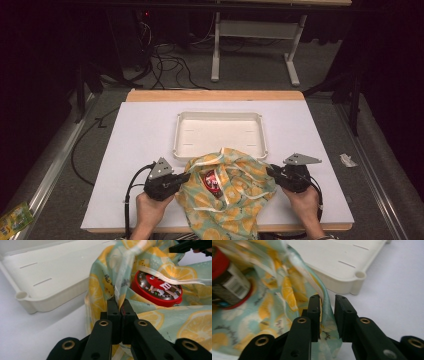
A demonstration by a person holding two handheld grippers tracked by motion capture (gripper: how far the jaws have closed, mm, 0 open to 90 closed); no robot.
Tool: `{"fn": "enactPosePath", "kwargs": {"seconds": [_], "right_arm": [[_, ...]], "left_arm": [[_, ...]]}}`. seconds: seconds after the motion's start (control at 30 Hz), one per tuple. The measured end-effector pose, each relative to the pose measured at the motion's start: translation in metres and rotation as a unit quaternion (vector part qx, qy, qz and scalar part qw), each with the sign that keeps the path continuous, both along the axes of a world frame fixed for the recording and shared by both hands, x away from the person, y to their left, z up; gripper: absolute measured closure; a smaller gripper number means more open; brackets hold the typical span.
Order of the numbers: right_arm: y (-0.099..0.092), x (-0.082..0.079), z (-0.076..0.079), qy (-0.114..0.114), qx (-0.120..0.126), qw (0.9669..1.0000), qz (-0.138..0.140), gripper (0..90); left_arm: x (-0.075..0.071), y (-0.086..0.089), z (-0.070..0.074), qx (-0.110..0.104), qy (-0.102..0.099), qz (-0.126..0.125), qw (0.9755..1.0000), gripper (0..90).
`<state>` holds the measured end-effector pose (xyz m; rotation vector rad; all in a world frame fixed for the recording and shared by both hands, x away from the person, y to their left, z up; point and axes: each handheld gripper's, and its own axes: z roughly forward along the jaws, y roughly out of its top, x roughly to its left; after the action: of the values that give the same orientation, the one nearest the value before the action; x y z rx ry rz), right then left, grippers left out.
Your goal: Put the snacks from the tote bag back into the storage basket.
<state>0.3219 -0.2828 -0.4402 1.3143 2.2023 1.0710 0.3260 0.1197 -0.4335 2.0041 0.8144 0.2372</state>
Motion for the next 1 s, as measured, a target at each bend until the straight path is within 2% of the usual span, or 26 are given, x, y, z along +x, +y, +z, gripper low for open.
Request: {"fn": "enactPosePath", "kwargs": {"seconds": [0.27,0.5,0.67,0.83,1.0], "right_arm": [[0.010,-0.014,0.018,-0.022,0.010,0.9994,0.023,69.6],[0.020,-0.023,0.033,-0.045,0.012,0.9982,0.036,68.9],[0.031,-0.023,0.037,-0.039,0.020,0.9970,0.064,72.8],[0.048,-0.018,0.037,-0.032,0.018,0.9955,0.087,73.2],[0.063,-0.010,0.036,-0.024,0.031,0.9933,0.108,73.1]], "left_arm": [[-0.002,-0.002,-0.002,0.000,0.002,-0.008,1.0000,88.6],[-0.003,-0.003,-0.003,-0.001,0.005,-0.010,0.9999,88.2],[-0.003,-0.007,-0.004,0.001,0.003,-0.013,0.9999,87.5],[-0.003,-0.009,-0.004,0.000,0.003,-0.015,0.9999,87.4],[-0.002,-0.009,-0.004,0.004,0.001,-0.013,0.9999,86.9]]}}
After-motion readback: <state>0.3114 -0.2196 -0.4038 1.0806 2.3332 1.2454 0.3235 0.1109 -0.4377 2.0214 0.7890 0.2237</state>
